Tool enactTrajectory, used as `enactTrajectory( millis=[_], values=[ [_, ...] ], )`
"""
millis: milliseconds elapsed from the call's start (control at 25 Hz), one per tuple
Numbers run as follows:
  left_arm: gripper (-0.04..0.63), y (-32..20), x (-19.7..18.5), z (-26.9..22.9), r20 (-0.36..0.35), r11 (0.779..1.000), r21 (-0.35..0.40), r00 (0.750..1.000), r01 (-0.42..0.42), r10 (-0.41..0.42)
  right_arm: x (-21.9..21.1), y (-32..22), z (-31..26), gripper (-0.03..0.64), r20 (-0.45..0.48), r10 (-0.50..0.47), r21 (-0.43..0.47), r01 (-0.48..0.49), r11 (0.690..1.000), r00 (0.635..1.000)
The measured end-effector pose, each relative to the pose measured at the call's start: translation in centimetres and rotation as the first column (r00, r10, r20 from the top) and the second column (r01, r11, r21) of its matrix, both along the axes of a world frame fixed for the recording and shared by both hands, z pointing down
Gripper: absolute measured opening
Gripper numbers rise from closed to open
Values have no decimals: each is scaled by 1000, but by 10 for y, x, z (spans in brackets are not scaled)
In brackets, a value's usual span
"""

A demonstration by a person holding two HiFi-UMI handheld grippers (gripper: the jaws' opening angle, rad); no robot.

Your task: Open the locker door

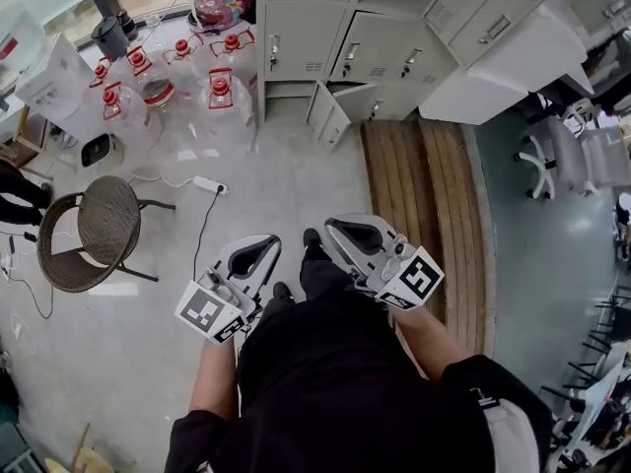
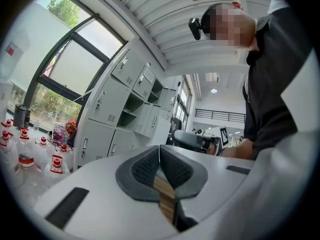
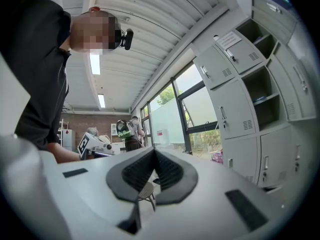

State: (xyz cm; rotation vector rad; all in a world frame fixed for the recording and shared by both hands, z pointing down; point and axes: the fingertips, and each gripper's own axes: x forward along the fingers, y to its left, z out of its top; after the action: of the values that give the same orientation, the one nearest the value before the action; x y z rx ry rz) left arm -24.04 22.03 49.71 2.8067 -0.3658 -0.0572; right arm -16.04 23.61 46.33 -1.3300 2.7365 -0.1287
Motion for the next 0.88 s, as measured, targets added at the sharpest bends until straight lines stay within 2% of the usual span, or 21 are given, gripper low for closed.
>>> enactTrajectory(
  millis=[280,440,640,880],
  values=[
    [18,-56,32,0,31,999,18,999,35,-35,23,-61,6,12,-14,-77,29,78,997,997],
    [18,-95,64,-13,31,998,21,997,64,-65,54,-97,-1,12,3,-111,42,110,993,994],
    [18,-135,105,-41,45,993,63,993,103,-106,99,-138,-15,12,46,-158,42,156,987,986],
    [18,-178,133,-49,56,982,70,982,174,-178,140,-183,-11,12,65,-202,46,200,979,977]
  ],
)
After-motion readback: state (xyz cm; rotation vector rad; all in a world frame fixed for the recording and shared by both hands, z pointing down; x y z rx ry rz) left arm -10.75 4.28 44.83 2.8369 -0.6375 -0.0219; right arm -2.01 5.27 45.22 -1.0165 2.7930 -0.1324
